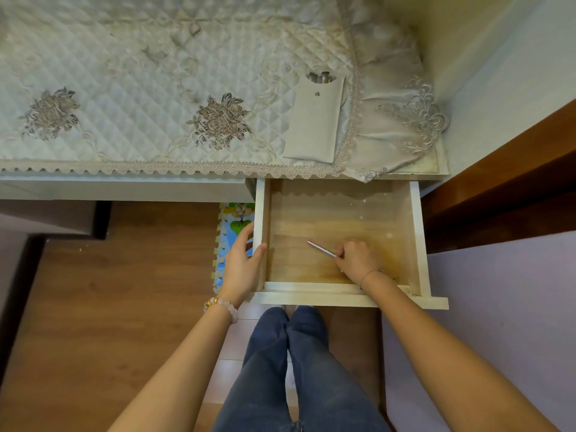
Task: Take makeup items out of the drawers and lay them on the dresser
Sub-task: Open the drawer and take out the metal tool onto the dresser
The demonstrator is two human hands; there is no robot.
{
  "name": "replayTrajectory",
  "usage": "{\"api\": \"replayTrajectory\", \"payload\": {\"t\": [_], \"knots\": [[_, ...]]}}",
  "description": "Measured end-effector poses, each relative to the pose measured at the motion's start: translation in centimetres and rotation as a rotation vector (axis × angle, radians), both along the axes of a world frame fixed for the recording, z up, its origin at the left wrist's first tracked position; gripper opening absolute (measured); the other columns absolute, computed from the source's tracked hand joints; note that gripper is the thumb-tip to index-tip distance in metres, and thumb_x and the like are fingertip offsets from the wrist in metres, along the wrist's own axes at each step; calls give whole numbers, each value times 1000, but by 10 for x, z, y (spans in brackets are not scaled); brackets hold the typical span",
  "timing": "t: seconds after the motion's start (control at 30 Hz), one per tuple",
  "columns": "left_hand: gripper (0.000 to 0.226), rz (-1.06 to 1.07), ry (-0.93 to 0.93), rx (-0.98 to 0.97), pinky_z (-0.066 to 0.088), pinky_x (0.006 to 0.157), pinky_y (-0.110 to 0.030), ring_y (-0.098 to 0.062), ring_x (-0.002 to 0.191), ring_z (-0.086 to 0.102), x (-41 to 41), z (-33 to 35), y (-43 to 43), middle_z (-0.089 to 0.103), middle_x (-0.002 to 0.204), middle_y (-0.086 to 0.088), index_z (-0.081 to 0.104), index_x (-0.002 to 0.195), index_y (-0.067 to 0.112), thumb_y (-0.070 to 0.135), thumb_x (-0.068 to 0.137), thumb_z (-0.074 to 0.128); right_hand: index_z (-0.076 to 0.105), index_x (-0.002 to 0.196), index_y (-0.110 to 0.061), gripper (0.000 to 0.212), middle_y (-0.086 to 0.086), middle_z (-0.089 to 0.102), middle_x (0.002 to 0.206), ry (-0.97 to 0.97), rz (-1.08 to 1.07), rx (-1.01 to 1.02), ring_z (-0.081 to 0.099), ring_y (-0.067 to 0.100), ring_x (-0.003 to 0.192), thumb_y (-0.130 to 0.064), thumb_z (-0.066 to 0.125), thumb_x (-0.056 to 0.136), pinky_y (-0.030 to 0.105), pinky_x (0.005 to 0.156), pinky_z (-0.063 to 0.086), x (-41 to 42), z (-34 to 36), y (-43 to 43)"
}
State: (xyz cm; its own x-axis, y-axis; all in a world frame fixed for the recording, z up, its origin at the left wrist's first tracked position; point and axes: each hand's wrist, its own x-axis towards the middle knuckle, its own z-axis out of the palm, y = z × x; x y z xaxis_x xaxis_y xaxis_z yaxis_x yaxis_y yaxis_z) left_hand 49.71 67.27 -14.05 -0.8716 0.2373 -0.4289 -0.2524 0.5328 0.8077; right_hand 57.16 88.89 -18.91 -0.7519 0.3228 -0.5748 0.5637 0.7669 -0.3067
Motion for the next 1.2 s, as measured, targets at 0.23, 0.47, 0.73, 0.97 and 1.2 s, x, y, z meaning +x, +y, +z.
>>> {"api": "replayTrajectory", "payload": {"t": [0.23, 0.47, 0.73, 0.97, 1.2], "knots": [[47, -17, -10, 2, 43, 95, -30, -11, 111, 47, -4, 8, -1, 51, 126, 2, 42, 135, 16, 11, 90, 56, 60, 97, -19, 11, 5, 67, 91, 132, -100, -45, 61, 23, 78, -24, 52, 90, 29, 62, 49, 0, 27, -3], [42, -43, 18, -56, 41, 79, -21, -13, 100, 52, -11, 23, -5, 55, 122, -5, 46, 130, 13, 12, 90, 57, 63, 102, -19, 15, 2, 69, 98, 266, -146, -40, 61, 22, 86, -23, 52, 92, 27, 64, 43, -1, 61, -7], [46, -494, 633, -174, 33, 100, -25, -20, 120, 47, -3, 51, -8, 54, 128, -7, 50, 129, 11, 17, 86, 64, 69, 104, -17, 19, 4, 62, 92, 486, -14, 15, 59, 23, 85, -20, 57, 90, 40, 69, 50, 10, 105, -20], [31, -674, 786, -165, 52, 70, -33, -23, 87, 61, -2, 66, 6, 64, 99, -4, 63, 110, 13, 17, 80, 70, 72, 96, -13, 14, 4, 64, 84, 619, 141, 77, 61, 25, 79, -15, 63, 85, 35, 61, 48, 22, 126, -31], [25, -710, 787, -101, 50, 53, -34, -21, 68, 57, -4, 75, 13, 58, 77, -3, 67, 87, 11, 30, 85, 52, 71, 98, -14, 15, 3, 64, 86, 645, 172, 99, 60, 22, 82, -17, 62, 86, 29, 60, 43, 18, 137, -39]]}}
